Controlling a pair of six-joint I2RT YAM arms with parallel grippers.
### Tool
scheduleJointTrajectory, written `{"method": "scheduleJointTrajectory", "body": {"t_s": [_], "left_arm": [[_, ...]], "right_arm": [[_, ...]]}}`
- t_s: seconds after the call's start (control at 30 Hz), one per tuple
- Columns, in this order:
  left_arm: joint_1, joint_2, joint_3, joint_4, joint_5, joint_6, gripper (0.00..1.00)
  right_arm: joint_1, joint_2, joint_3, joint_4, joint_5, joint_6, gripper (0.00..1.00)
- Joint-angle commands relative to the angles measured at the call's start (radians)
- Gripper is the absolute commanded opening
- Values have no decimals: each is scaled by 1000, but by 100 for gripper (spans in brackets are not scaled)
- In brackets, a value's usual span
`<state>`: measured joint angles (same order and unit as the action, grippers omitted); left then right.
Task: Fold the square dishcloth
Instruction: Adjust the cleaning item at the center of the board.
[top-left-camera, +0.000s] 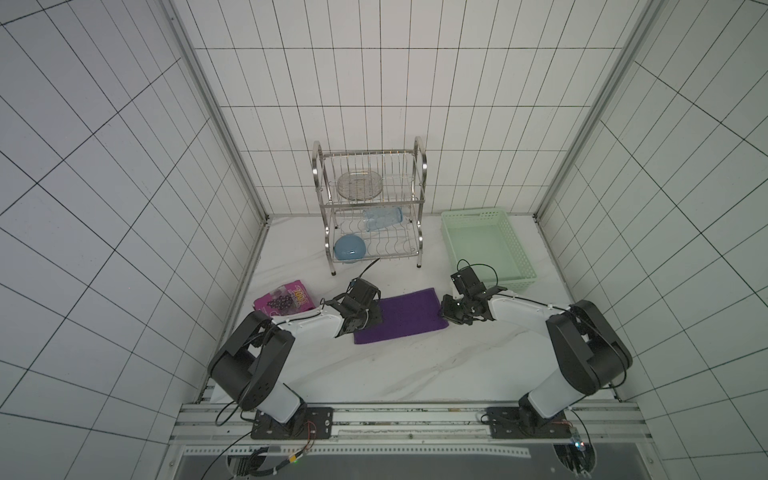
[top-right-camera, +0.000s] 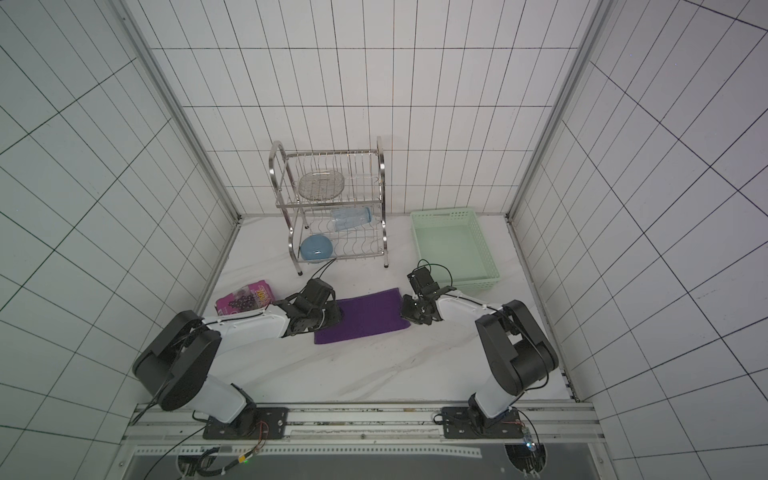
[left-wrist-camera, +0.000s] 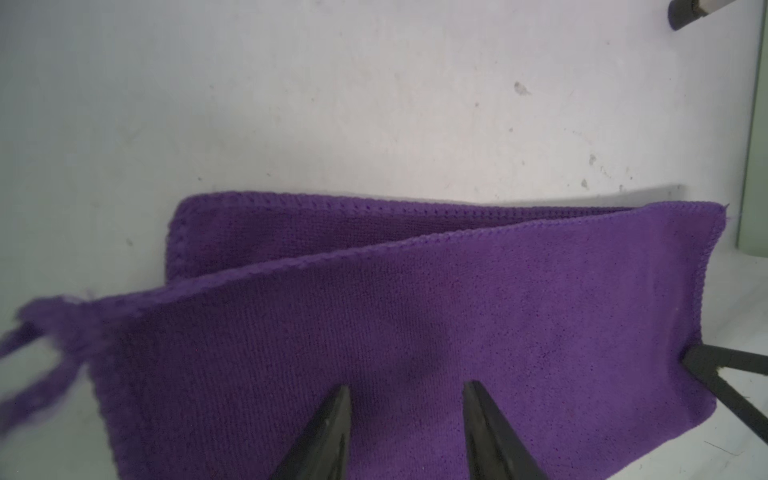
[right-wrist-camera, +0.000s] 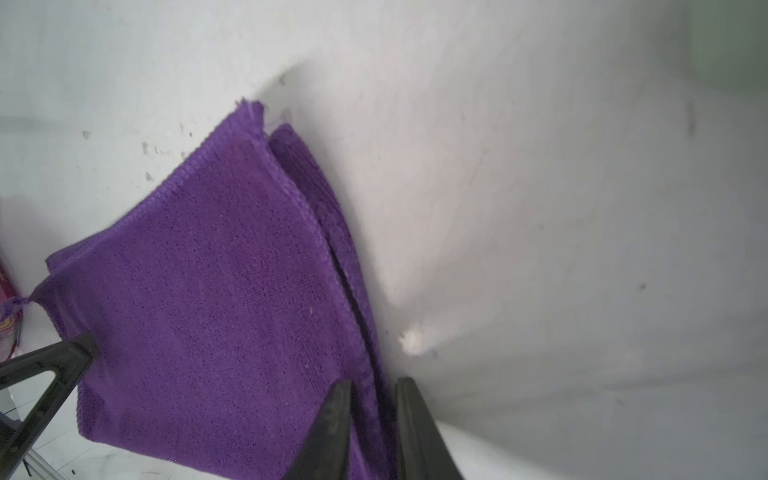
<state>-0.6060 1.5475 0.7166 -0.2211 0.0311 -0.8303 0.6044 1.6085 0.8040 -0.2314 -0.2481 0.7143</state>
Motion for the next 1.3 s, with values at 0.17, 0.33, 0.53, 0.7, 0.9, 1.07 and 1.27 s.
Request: {"method": "scheduleJointTrajectory", "body": {"t_s": [0.17, 0.33, 0.53, 0.7, 0.9, 1.07, 1.27], "left_arm": [[-4, 4, -11, 15, 14, 7, 46], [-11, -18, -17, 13, 19, 4, 46], [-50, -59, -22, 11, 18, -21, 46], [-76, -98, -12, 4, 20, -36, 46], [-113, -101, 8, -2, 18, -49, 46], [-115, -65, 1, 20, 33, -59, 46], [-121, -30, -1, 41, 45, -66, 46]], "right_arm": [[83, -79, -39, -173, 118, 95, 3], [84, -202, -77, -268, 218, 137, 3], [84, -306, -130, -282, 202, 160, 27], [83, -355, -192, -247, 162, 222, 30], [83, -428, -239, -210, 127, 290, 41], [79, -469, -293, -146, 85, 357, 43], [57, -520, -369, -89, 59, 424, 45]]}}
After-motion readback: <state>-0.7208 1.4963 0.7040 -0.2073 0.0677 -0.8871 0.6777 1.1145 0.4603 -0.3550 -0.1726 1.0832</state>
